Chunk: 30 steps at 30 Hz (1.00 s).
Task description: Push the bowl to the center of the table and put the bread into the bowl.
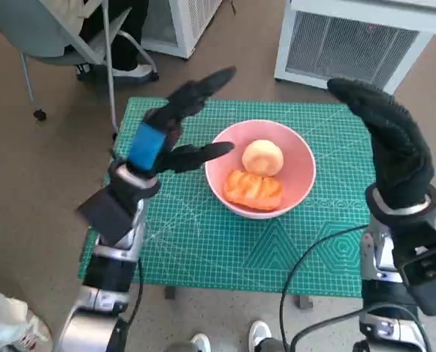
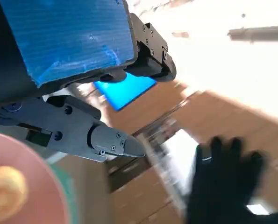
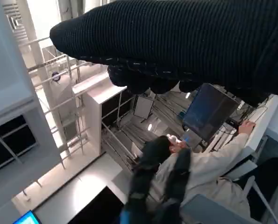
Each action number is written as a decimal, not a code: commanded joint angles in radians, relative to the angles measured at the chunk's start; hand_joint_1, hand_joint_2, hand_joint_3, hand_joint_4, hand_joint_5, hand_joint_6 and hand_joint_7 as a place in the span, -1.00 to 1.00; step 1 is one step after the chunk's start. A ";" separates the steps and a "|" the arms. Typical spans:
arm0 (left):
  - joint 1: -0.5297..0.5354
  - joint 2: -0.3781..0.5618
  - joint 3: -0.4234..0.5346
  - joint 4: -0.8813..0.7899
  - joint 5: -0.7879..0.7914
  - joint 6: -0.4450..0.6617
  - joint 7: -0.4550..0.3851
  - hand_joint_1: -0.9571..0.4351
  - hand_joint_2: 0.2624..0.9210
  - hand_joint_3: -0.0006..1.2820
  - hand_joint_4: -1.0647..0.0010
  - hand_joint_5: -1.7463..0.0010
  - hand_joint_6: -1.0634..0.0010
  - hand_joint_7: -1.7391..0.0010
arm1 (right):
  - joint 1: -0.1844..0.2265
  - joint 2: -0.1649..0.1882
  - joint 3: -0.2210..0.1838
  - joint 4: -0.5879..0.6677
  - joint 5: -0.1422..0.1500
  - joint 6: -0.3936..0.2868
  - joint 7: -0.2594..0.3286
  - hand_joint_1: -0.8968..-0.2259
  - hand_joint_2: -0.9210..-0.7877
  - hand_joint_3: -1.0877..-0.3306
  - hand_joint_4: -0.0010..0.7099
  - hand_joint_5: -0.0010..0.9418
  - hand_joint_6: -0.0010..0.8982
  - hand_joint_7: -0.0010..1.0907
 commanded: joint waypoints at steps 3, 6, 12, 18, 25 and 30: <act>0.038 -0.027 0.029 -0.069 -0.053 -0.005 0.007 -0.03 1.00 -0.73 0.57 0.23 0.63 -0.06 | -0.026 0.011 0.006 0.013 -0.002 0.012 -0.005 -0.10 -1.00 -0.07 -0.26 -1.00 -0.84 -0.15; 0.046 -0.036 0.037 -0.079 -0.050 -0.015 0.018 -0.02 1.00 -0.72 0.61 0.17 0.64 -0.09 | -0.036 0.014 0.008 0.020 0.002 0.016 -0.002 -0.08 -1.00 -0.07 -0.26 -1.00 -0.84 -0.17; 0.062 -0.060 0.044 -0.103 -0.052 -0.024 0.027 -0.07 1.00 -0.72 0.62 0.14 0.63 -0.11 | -0.048 0.018 0.013 0.023 0.011 0.034 0.005 -0.07 -1.00 -0.08 -0.28 -1.00 -0.82 -0.18; 0.080 -0.073 0.044 -0.123 -0.054 -0.025 0.027 -0.13 1.00 -0.72 0.62 0.09 0.60 -0.12 | -0.051 0.016 0.017 0.018 0.019 0.050 0.014 -0.07 -1.00 -0.08 -0.30 -1.00 -0.79 -0.18; 0.086 -0.070 0.048 -0.122 -0.062 -0.018 0.010 -0.13 1.00 -0.72 0.61 0.03 0.58 -0.14 | -0.046 0.013 0.019 0.007 0.021 0.061 0.020 -0.10 -1.00 -0.09 -0.31 -1.00 -0.78 -0.19; 0.083 -0.065 0.051 -0.119 -0.075 -0.006 -0.005 -0.10 1.00 -0.72 0.62 -0.01 0.58 -0.16 | -0.044 0.010 0.016 0.005 0.014 0.061 0.018 -0.10 -1.00 -0.09 -0.30 -0.99 -0.77 -0.19</act>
